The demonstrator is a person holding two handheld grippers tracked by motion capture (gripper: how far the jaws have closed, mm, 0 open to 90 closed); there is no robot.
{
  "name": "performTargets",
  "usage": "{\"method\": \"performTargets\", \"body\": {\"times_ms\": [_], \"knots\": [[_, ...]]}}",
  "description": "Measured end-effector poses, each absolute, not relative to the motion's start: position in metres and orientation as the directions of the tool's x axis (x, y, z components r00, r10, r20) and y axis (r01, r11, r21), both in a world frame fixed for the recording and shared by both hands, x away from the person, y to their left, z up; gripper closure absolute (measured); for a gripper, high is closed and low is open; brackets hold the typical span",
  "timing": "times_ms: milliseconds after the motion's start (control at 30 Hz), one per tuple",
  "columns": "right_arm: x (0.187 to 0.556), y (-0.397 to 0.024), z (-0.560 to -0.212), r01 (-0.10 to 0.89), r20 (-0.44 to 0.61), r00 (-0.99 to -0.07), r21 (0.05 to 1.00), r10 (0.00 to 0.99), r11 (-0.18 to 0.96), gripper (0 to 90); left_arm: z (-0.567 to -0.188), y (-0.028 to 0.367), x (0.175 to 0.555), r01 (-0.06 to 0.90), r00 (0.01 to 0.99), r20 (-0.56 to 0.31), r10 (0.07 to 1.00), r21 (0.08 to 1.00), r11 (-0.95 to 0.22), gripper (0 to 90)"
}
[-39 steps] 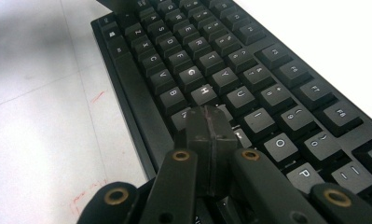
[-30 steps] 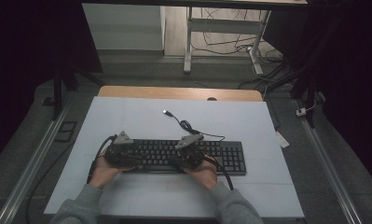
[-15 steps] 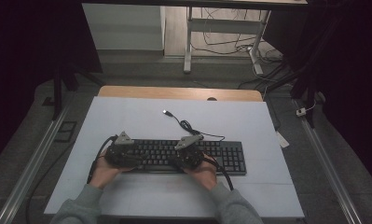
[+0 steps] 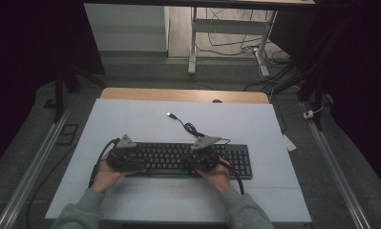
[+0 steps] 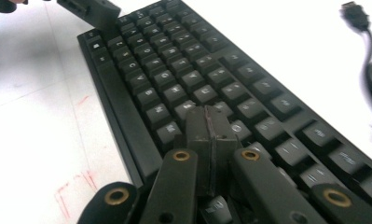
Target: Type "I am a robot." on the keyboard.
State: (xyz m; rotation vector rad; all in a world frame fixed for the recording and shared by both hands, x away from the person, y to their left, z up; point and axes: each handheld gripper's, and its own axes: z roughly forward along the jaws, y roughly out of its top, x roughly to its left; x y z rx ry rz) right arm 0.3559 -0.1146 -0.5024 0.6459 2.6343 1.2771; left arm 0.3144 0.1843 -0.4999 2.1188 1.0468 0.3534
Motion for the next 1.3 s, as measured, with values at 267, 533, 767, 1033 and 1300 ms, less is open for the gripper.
{"method": "performTargets", "body": {"times_ms": [267,533,767,1033,1300], "knots": [[0.355,-0.141,-0.498,0.338,0.053,-0.864,0.796,0.5,0.501,71.0,-0.501,0.184,0.314,0.573,0.63,-0.073,0.773,0.716,-0.399,32.7],[0.349,-0.174,-0.496,0.355,0.046,-0.831,0.811,0.554,0.465,54.2,-0.501,0.186,0.314,0.572,0.628,-0.072,0.775,0.718,-0.397,32.5],[0.344,-0.209,-0.491,0.363,0.04,-0.804,0.824,0.593,0.436,49.0,-0.5,0.189,0.314,0.573,0.622,-0.075,0.78,0.722,-0.388,32.6],[0.335,-0.236,-0.493,0.378,0.047,-0.783,0.828,0.621,0.414,46.5,-0.499,0.189,0.314,0.572,0.618,-0.072,0.783,0.724,-0.385,32.6],[0.334,-0.239,-0.495,0.379,0.033,-0.776,0.823,0.63,0.423,45.6,-0.499,0.19,0.313,0.562,0.612,-0.065,0.788,0.736,-0.376,33.5]]}}
